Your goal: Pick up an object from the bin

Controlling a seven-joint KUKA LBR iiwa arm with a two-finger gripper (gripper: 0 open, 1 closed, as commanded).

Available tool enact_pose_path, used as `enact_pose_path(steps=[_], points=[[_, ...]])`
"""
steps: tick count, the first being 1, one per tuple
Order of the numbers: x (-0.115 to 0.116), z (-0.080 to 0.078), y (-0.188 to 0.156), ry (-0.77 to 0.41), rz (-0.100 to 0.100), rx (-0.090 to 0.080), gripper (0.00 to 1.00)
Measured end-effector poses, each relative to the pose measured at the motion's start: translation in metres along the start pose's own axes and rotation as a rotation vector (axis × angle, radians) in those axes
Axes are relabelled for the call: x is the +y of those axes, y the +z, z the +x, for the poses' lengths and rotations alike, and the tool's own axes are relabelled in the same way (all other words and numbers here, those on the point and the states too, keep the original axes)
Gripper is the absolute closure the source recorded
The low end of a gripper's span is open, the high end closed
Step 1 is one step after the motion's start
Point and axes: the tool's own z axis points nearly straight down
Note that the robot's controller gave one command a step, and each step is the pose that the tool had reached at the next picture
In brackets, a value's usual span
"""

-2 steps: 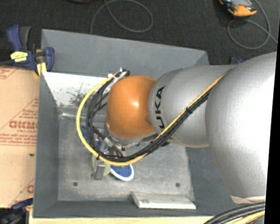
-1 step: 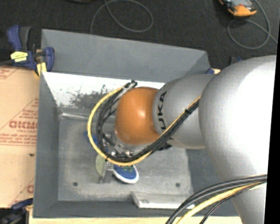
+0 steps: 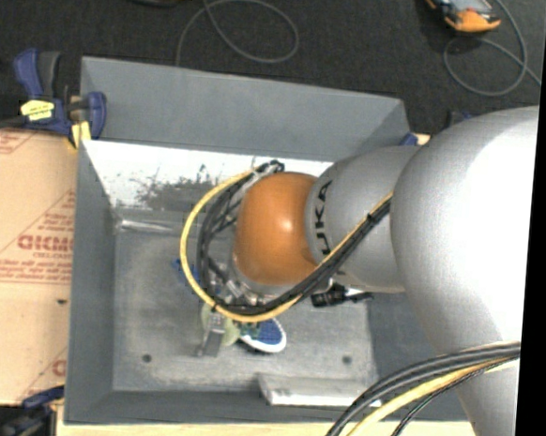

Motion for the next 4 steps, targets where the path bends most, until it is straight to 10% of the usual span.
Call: enact_pose_path(steps=[1,2,4], points=[[0.005,-0.004,0.0,-0.118,0.004,-0.003,0.0],[0.004,-0.005,-0.006,-0.002,-0.011,-0.015,1.0],[0.003,-0.004,-0.01,-0.002,-0.008,-0.011,1.0]])
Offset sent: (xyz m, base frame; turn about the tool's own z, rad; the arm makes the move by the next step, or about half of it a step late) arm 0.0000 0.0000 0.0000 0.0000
